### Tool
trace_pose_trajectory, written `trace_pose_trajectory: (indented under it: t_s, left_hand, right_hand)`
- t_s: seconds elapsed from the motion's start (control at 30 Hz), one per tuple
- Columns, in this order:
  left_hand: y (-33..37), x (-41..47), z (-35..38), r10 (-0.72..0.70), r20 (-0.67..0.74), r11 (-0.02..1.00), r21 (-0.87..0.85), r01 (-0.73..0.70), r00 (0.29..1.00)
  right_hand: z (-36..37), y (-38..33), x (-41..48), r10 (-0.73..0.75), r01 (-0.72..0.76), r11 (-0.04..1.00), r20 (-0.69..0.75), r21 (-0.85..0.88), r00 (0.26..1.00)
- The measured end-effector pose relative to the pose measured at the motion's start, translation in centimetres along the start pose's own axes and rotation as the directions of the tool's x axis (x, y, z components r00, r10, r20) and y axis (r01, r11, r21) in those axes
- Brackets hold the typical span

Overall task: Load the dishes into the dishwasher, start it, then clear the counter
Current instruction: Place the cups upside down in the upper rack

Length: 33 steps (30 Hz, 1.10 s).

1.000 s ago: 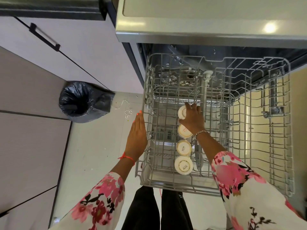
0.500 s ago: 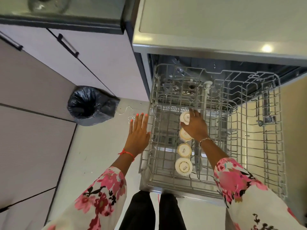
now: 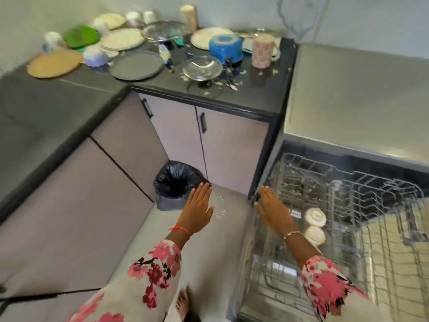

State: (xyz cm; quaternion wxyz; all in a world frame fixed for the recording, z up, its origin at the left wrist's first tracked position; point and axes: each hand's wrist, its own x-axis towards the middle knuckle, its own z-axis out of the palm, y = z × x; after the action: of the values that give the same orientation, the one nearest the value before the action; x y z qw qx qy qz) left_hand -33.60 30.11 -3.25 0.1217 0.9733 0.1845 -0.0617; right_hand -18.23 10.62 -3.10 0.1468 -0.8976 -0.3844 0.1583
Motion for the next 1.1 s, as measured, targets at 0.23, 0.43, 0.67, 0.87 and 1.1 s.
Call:
trace_pose_trajectory:
  t_s: [0.23,0.43,0.67,0.87,1.1]
  left_hand:
    - [-11.9,-0.7,-6.1,-0.028,-0.089,1.000,0.011,0.029,0.996]
    - [-19.0,3.9,-11.4,-0.065,-0.204,0.997,-0.047,0.057,0.977]
    - [-24.7,11.7,-15.6,-0.074,-0.270,0.995,-0.078,0.055,0.960]
    - [-30.7,19.5,-19.7,-0.164,-0.333,0.985,-0.098,0.139,0.929]
    - [-38.4,27.8,-24.1,-0.310,-0.336,0.949,-0.168,0.267,0.889]
  right_hand:
    - [-1.6,-10.6,6.2,-0.088,0.081,0.992,-0.076,-0.093,0.993]
    - [-4.5,-16.4,13.1,-0.150,0.127,0.982,-0.164,-0.141,0.975]
    - [-8.3,-20.8,22.9,-0.230,0.212,0.972,-0.256,-0.098,0.939]
    - [-12.1,-24.0,35.2,-0.326,0.319,0.945,-0.272,-0.069,0.906]
    - [-15.8,-28.4,49.6,-0.378,0.381,0.924,-0.208,-0.025,0.902]
